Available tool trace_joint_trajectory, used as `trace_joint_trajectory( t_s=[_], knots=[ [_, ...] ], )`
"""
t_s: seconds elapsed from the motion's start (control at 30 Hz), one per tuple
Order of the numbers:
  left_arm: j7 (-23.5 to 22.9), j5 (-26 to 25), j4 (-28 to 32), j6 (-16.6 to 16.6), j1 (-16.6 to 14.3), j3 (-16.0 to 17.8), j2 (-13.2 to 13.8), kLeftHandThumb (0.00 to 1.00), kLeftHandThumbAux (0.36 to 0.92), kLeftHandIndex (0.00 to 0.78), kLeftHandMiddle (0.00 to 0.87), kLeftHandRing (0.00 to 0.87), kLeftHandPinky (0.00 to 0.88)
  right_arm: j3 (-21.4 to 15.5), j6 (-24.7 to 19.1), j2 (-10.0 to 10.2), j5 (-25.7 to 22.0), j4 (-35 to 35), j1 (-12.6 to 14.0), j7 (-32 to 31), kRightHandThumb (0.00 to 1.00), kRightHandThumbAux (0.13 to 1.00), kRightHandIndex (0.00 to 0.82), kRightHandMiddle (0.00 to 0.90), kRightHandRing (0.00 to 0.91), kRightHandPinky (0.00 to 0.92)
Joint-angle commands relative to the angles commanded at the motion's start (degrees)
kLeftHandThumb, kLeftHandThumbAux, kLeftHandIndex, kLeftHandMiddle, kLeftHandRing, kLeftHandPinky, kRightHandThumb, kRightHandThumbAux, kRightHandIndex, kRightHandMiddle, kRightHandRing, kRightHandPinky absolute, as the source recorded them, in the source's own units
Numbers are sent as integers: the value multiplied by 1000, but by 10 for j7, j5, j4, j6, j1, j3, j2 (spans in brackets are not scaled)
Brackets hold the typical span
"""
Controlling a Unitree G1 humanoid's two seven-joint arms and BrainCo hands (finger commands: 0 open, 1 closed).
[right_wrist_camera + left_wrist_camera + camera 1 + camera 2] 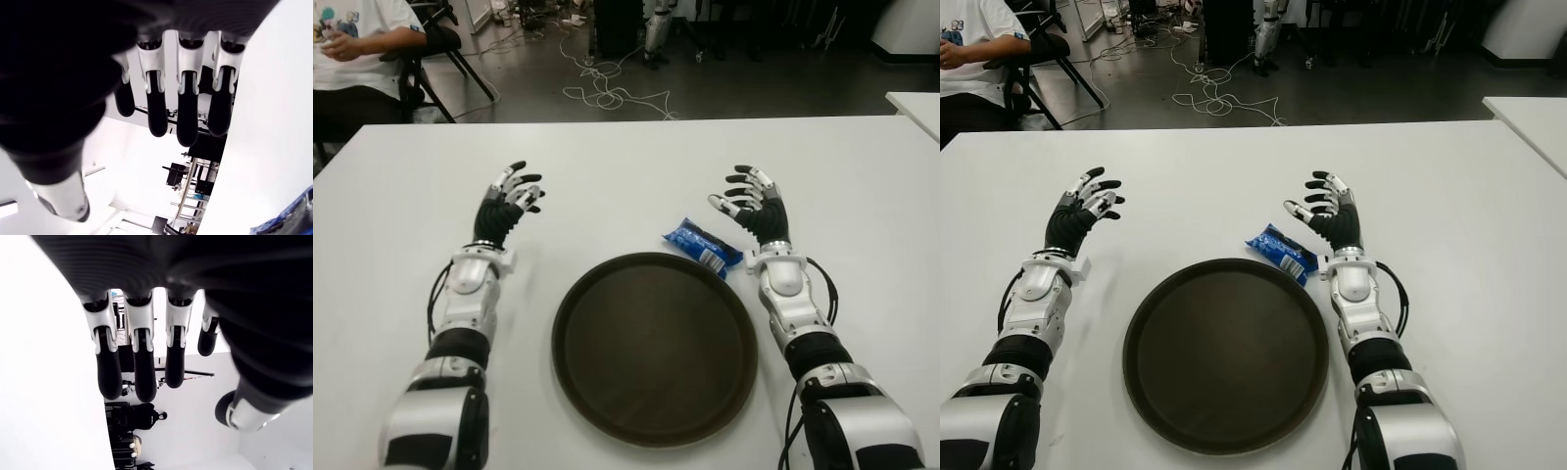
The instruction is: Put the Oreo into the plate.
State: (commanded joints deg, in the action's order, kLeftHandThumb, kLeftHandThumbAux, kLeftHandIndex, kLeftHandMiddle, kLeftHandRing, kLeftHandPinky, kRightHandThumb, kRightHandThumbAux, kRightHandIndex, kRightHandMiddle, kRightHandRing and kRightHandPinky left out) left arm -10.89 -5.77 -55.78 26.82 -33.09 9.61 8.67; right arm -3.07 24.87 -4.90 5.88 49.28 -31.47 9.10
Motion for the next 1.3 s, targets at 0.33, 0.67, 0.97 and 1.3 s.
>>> trace_joint_trajectory(
  t_s=[0.33,0.67,0.97,1.3],
  knots=[
    [0,-1,-2,-3,-1,1,1,235,648,145,267,321,422,-7,16,-9,-3,-3,-5,5,75,773,219,310,329,373],
    [1,2,-4,0,-1,0,2,213,637,150,269,325,421,-5,26,-14,7,1,-9,21,67,772,216,308,329,376],
    [-3,2,-4,-1,0,-1,3,212,622,150,265,319,410,1,27,-22,14,6,-11,29,59,761,213,304,321,364],
    [1,1,-4,-2,-1,0,1,235,645,153,265,323,423,5,23,-27,22,11,-14,36,41,758,211,298,318,358]
  ],
)
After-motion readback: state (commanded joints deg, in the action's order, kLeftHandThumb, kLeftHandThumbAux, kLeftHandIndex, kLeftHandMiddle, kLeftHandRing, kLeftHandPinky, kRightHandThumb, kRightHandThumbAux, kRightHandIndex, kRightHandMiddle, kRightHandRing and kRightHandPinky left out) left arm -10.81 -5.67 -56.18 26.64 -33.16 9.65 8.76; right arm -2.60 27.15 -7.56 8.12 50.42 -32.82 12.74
